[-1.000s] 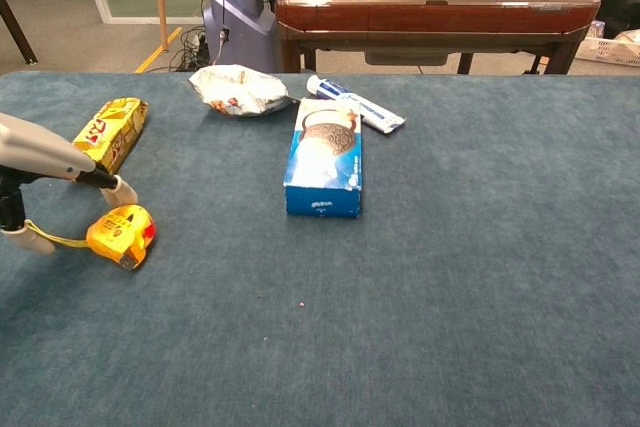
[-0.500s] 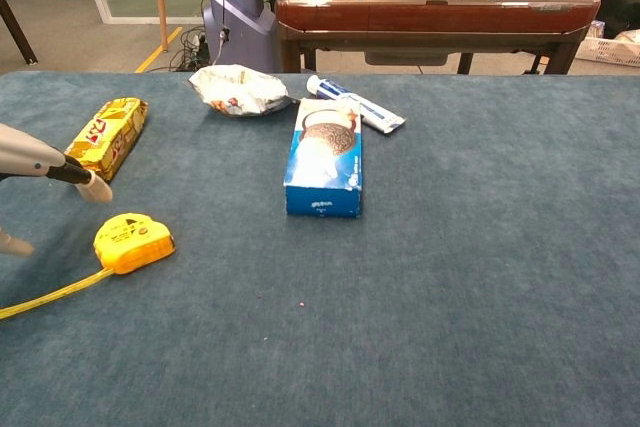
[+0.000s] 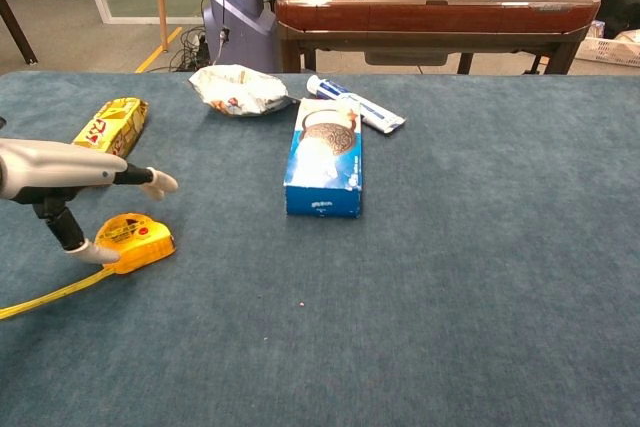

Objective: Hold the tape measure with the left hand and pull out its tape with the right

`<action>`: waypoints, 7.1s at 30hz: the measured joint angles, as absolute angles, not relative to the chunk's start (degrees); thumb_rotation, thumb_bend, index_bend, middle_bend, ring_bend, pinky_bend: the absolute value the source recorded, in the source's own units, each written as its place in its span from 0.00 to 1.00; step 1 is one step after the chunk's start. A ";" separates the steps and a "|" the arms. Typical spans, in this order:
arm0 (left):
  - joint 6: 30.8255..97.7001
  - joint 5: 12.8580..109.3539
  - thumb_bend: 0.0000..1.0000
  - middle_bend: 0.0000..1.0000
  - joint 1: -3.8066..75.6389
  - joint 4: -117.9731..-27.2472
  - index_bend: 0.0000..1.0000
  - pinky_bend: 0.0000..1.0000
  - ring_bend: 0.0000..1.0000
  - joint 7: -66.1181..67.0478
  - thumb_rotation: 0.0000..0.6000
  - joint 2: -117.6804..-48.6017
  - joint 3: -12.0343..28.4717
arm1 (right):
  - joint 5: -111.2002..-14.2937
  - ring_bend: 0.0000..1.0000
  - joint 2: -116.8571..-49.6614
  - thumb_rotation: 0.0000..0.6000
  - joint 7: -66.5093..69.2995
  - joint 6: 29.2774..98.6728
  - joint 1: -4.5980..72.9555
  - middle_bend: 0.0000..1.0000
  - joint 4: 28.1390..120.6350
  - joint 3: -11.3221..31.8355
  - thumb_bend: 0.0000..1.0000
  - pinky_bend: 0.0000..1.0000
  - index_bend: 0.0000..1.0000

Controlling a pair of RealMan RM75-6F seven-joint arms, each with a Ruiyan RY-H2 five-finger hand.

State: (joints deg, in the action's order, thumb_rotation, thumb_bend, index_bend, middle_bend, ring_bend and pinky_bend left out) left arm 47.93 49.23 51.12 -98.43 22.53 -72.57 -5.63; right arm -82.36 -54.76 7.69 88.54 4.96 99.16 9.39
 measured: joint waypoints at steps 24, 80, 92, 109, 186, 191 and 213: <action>54.05 42.16 0.25 0.09 50.12 -94.75 0.02 0.00 0.00 35.83 1.00 -76.25 -5.70 | -82.65 0.29 -53.56 1.00 7.88 89.84 3.30 0.36 100.13 8.99 0.27 0.36 0.39; 54.97 41.69 0.25 0.49 47.43 -91.52 0.45 0.15 0.30 35.00 1.00 -80.27 -1.97 | -82.63 0.29 -52.39 1.00 6.61 89.02 3.10 0.36 101.52 9.11 0.27 0.35 0.39; 53.47 46.97 0.25 0.50 45.26 -100.89 0.46 0.17 0.32 21.79 1.00 -69.82 3.50 | -88.04 0.23 -52.14 1.00 1.90 84.24 8.67 0.31 106.79 9.59 0.27 0.33 0.39; 52.34 46.57 0.25 0.52 46.71 -112.90 0.46 0.21 0.33 14.23 1.00 -62.13 11.31 | -83.49 0.10 -66.53 1.00 -15.22 65.47 28.68 0.16 115.79 14.91 0.27 0.24 0.17; 46.78 30.44 0.27 0.52 57.46 -117.86 0.46 0.23 0.34 7.05 1.00 -57.38 12.67 | -55.09 0.07 -90.85 1.00 -27.85 63.56 55.13 0.17 103.80 20.86 0.34 0.16 0.12; 46.46 31.04 0.27 0.52 56.86 -117.54 0.46 0.23 0.34 6.25 1.00 -56.89 12.40 | -54.89 0.10 -90.84 1.00 -28.70 64.67 55.21 0.22 103.60 20.72 0.38 0.16 0.21; 44.52 32.66 0.27 0.52 56.01 -115.63 0.46 0.24 0.34 3.51 1.00 -56.61 12.19 | -54.03 0.21 -92.41 1.00 -29.65 66.52 55.72 0.39 103.22 20.64 0.53 0.16 0.53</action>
State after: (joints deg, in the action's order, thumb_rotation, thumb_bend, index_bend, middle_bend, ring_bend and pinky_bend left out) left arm 44.52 32.66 56.01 -115.63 3.51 -56.61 12.19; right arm -54.03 -92.41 -29.65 66.52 55.72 103.22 20.64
